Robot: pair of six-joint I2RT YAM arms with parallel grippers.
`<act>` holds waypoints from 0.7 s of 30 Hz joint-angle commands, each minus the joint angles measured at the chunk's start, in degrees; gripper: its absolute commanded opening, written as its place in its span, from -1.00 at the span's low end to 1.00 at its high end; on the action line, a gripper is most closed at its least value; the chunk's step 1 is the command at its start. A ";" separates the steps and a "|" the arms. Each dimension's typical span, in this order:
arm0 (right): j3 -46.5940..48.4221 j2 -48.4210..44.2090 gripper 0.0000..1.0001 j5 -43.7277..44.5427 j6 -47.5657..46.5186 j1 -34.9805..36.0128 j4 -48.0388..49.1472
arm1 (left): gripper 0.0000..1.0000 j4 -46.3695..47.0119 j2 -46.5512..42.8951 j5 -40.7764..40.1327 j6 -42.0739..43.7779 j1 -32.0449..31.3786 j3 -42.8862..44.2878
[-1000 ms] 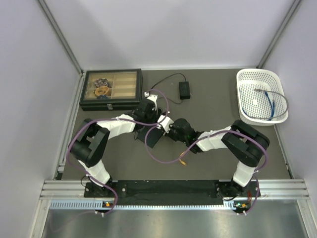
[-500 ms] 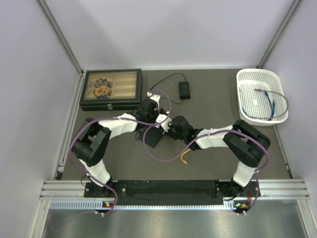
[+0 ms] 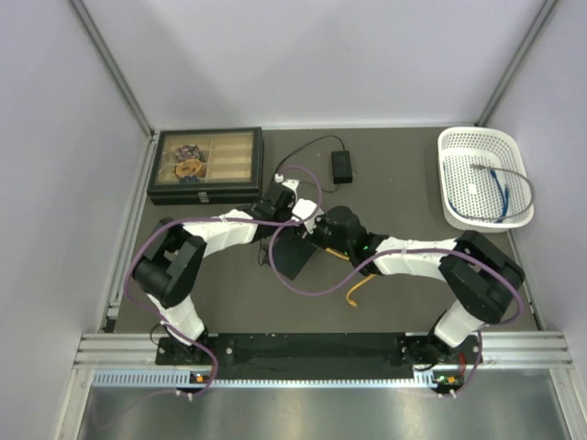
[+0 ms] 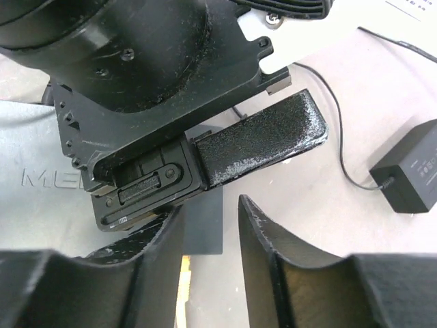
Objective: Insert the plug into the switch port
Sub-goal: Insert the connector into the switch port.
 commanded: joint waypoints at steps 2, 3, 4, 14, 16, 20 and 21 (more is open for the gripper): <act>0.93 -6.57 -0.16 -6.00 3.06 1.94 10.69 | 0.44 -3.06 2.10 8.00 -3.21 -4.82 1.65; 0.32 -7.27 -0.14 -5.65 3.50 1.86 9.99 | 0.44 -3.06 2.01 7.82 -3.38 -4.82 1.65; -0.65 -7.98 -0.10 -5.47 3.85 1.86 9.28 | 0.45 -3.06 2.01 7.47 -3.38 -4.73 1.83; -9.70 -17.65 0.08 -6.25 7.10 -1.30 -1.27 | 0.45 -2.80 1.92 5.89 -4.44 -4.46 2.44; -11.55 -19.14 0.09 -6.61 8.25 -2.01 -2.49 | 0.45 -2.89 1.92 5.54 -4.70 -4.55 2.53; -15.06 -21.78 0.11 -6.17 10.61 -2.10 -3.03 | 0.45 -2.80 2.01 5.27 -5.23 -4.55 2.80; -16.29 -22.31 0.12 -6.00 10.97 -2.10 -3.46 | 0.45 -2.80 2.27 5.27 -5.23 -4.55 2.80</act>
